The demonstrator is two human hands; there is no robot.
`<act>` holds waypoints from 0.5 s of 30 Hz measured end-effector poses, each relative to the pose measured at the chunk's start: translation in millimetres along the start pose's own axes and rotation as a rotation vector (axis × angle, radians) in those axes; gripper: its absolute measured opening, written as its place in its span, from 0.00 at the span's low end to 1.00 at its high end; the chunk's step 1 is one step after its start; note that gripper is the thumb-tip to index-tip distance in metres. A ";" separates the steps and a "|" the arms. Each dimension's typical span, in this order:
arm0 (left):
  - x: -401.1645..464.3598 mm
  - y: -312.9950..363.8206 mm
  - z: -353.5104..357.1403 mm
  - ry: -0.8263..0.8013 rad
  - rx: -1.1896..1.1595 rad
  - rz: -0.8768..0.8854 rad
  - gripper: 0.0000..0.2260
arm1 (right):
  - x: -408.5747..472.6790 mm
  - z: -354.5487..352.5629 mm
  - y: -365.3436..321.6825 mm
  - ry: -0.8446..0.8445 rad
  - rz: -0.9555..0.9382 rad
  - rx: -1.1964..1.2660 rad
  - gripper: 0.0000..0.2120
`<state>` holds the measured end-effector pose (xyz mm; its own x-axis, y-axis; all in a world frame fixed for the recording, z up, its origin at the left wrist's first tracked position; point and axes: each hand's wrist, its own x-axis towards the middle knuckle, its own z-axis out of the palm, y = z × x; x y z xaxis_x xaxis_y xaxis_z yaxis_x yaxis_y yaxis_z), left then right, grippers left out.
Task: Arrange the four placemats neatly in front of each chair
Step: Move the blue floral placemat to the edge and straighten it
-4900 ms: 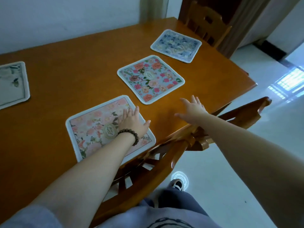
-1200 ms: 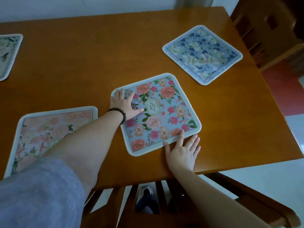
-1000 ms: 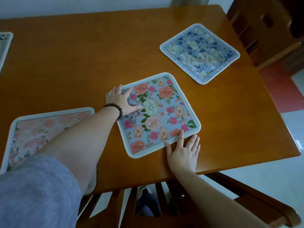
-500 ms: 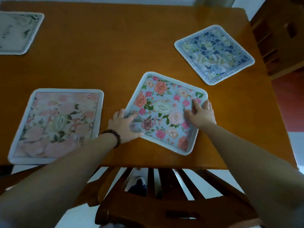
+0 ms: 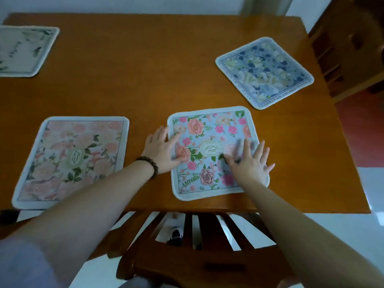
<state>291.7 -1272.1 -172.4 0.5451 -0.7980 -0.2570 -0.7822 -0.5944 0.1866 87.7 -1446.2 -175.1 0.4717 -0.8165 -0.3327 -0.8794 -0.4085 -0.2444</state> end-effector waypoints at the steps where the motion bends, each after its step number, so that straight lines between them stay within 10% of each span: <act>1: 15.9 -0.7 -0.4 -0.010 0.014 -0.008 0.40 | -12.6 5.8 3.1 0.008 0.059 0.014 0.42; 15: 106.1 -0.5 4.1 -0.014 0.057 0.015 0.37 | -42.3 40.5 16.1 -0.012 0.174 0.081 0.36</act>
<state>348.7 -1356.1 -203.7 0.5293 -0.8051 -0.2676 -0.8065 -0.5754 0.1360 56.1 -1401.7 -201.9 0.3138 -0.8669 -0.3872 -0.9401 -0.2266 -0.2546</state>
